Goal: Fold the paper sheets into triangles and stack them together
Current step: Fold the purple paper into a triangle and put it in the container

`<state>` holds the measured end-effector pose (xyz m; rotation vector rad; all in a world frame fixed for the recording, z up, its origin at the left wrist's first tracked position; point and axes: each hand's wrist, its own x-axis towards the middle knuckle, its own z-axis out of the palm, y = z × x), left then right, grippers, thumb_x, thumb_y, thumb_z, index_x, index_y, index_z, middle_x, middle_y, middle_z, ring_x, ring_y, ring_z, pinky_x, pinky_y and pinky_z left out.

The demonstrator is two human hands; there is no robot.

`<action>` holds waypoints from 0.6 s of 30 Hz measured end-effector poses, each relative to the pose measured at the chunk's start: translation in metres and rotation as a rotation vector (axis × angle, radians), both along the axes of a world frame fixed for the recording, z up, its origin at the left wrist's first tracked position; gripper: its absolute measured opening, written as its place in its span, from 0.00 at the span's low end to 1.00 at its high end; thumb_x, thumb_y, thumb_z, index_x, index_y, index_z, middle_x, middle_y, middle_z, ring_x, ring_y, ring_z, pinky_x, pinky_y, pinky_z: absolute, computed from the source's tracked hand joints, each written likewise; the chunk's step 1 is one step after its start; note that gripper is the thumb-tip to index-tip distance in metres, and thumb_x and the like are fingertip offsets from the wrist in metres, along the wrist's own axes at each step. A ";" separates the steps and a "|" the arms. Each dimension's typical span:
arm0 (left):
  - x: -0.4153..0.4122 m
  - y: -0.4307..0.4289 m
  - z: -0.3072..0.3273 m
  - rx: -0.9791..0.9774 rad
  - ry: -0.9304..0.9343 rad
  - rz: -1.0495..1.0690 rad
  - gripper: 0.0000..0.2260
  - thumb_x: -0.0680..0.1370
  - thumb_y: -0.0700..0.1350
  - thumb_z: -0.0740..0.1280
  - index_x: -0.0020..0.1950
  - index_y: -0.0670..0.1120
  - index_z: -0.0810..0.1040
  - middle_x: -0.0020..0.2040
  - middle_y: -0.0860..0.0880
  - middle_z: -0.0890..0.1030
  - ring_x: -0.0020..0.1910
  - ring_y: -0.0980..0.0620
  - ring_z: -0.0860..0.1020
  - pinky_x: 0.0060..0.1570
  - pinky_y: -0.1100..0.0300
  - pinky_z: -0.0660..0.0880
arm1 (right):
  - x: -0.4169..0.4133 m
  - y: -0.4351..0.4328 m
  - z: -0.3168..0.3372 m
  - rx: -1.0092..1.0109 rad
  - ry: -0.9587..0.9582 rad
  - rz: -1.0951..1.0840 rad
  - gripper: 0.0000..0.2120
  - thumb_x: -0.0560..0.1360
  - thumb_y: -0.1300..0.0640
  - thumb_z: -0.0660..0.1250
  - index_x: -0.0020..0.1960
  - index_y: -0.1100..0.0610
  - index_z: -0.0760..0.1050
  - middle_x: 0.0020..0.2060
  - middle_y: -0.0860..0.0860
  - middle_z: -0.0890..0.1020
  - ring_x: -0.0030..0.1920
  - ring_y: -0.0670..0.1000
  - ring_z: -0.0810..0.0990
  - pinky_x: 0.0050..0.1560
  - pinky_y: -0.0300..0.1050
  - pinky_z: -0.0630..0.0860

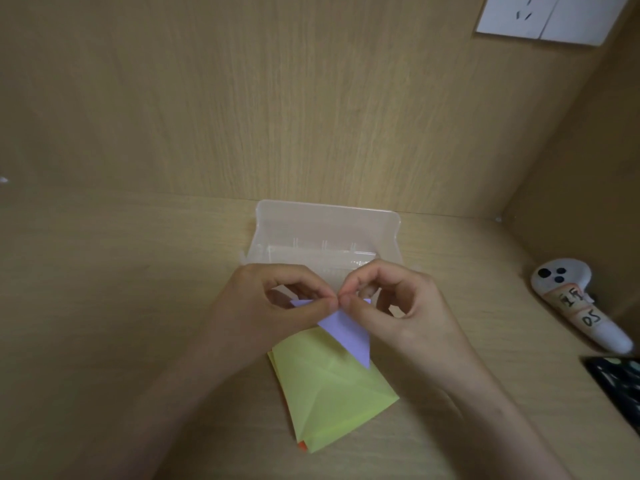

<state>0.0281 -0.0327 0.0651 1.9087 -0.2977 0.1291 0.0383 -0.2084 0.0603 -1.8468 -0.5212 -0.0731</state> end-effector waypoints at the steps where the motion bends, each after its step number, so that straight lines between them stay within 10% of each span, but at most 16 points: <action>1: 0.000 -0.001 0.000 0.008 -0.010 0.005 0.07 0.69 0.39 0.75 0.35 0.51 0.84 0.32 0.55 0.82 0.30 0.63 0.76 0.32 0.70 0.70 | 0.000 -0.001 0.000 -0.008 0.005 0.002 0.04 0.68 0.59 0.69 0.37 0.51 0.79 0.30 0.43 0.77 0.30 0.43 0.68 0.31 0.39 0.65; 8: -0.002 -0.001 0.001 0.066 -0.084 0.015 0.08 0.67 0.39 0.76 0.34 0.51 0.82 0.32 0.57 0.81 0.28 0.60 0.74 0.30 0.71 0.68 | 0.003 -0.004 0.000 -0.094 0.000 0.017 0.05 0.62 0.50 0.67 0.37 0.48 0.79 0.29 0.45 0.75 0.30 0.51 0.68 0.29 0.47 0.66; 18: 0.001 0.008 0.006 0.006 -0.058 0.118 0.10 0.69 0.35 0.73 0.32 0.48 0.81 0.31 0.57 0.81 0.24 0.64 0.73 0.29 0.75 0.67 | 0.009 -0.023 0.007 -0.011 0.076 -0.037 0.02 0.65 0.59 0.68 0.35 0.55 0.79 0.32 0.56 0.80 0.30 0.45 0.70 0.31 0.35 0.66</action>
